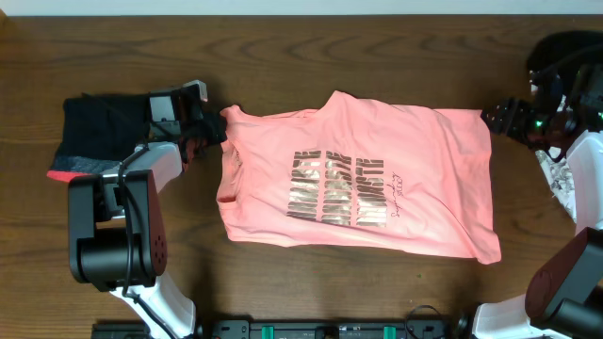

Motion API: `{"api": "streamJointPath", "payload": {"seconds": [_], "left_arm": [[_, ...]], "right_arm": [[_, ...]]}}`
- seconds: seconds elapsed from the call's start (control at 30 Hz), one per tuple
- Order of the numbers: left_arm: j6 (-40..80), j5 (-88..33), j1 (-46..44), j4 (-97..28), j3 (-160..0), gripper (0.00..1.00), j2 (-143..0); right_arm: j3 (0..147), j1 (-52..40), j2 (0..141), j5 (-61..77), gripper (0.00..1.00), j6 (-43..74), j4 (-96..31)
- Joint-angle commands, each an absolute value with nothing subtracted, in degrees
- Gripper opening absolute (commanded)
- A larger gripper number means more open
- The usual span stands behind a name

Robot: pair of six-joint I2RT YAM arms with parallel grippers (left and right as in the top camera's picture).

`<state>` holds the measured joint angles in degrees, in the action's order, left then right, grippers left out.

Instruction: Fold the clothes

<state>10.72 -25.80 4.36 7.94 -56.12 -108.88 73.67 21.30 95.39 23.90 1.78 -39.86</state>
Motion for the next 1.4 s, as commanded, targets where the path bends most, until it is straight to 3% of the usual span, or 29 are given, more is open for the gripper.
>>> {"api": "streamJointPath", "payload": {"seconds": [0.0,0.13,0.5,1.1,1.37], "left_arm": [[10.4,-27.3,4.6,7.8,-56.6,0.06,-109.0],[11.4,-27.9,4.6,7.6,-56.6,0.06,-108.5],[13.0,-27.9,4.6,5.0,-56.6,0.06,-108.1],[13.0,-27.8,4.6,5.1,-56.6,0.06,-108.1],[13.0,-27.8,4.6,5.5,-56.6,0.06,-108.1]], "right_arm": [[74.6,21.8,95.7,20.4,0.59,3.8,-39.0],[74.6,22.6,99.3,22.4,0.50,4.8,-36.8],[74.6,24.2,112.7,28.6,0.62,2.5,-25.5],[74.6,24.3,124.7,37.1,0.61,5.3,-15.2],[74.6,24.1,124.8,39.1,0.54,7.5,-12.8]]}}
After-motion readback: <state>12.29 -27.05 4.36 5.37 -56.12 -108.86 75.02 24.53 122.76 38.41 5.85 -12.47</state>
